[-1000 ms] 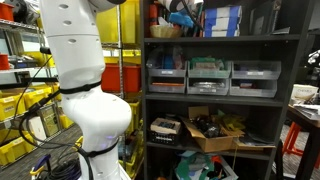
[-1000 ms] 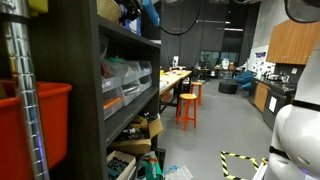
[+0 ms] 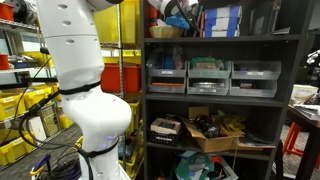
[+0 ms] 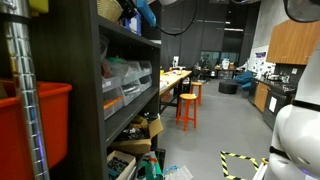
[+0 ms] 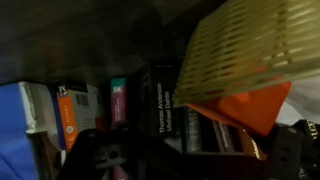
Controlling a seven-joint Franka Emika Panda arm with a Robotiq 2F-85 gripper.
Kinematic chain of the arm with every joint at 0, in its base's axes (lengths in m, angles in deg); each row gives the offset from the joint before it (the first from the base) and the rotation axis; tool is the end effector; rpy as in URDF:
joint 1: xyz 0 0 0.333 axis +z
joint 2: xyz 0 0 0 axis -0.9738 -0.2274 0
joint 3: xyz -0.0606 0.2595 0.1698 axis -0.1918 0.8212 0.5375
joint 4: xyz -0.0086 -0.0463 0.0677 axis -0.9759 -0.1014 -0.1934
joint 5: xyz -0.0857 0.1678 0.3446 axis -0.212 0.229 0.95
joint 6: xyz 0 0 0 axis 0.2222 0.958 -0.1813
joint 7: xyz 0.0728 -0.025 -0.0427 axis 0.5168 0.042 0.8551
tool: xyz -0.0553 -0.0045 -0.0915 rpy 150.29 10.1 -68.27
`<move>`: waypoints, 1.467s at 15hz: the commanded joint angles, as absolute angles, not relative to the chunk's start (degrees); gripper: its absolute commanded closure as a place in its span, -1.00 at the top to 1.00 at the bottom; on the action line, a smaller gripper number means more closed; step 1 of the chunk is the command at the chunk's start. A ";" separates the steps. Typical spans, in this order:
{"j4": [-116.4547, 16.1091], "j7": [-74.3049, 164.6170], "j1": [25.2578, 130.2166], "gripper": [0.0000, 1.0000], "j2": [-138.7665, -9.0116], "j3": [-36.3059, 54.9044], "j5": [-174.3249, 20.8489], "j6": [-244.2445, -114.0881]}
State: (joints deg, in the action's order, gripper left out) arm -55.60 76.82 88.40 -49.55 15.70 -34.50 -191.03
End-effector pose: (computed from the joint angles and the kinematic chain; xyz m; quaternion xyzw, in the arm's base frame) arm 0.5448 0.1287 0.7510 -0.8332 -0.1433 -0.4766 0.2411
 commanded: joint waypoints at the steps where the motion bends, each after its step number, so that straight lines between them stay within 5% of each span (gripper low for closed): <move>1: -62.19 74.72 87.98 1.00 -45.02 17.11 -36.30 -194.69; 4: -65.82 76.34 88.71 1.00 -42.21 17.11 -35.16 -196.13; 6: -67.26 77.40 89.09 0.46 -40.67 17.09 -34.38 -196.54; 11: -68.92 78.15 91.30 -0.30 -38.03 15.77 -34.82 -196.90; 14: -69.47 78.22 92.06 -0.46 -37.52 15.37 -35.56 -196.99; 20: -69.89 78.09 92.47 -0.48 -38.12 14.98 -37.36 -197.06; 22: -69.94 77.68 92.33 0.52 -38.29 14.98 -38.31 -197.10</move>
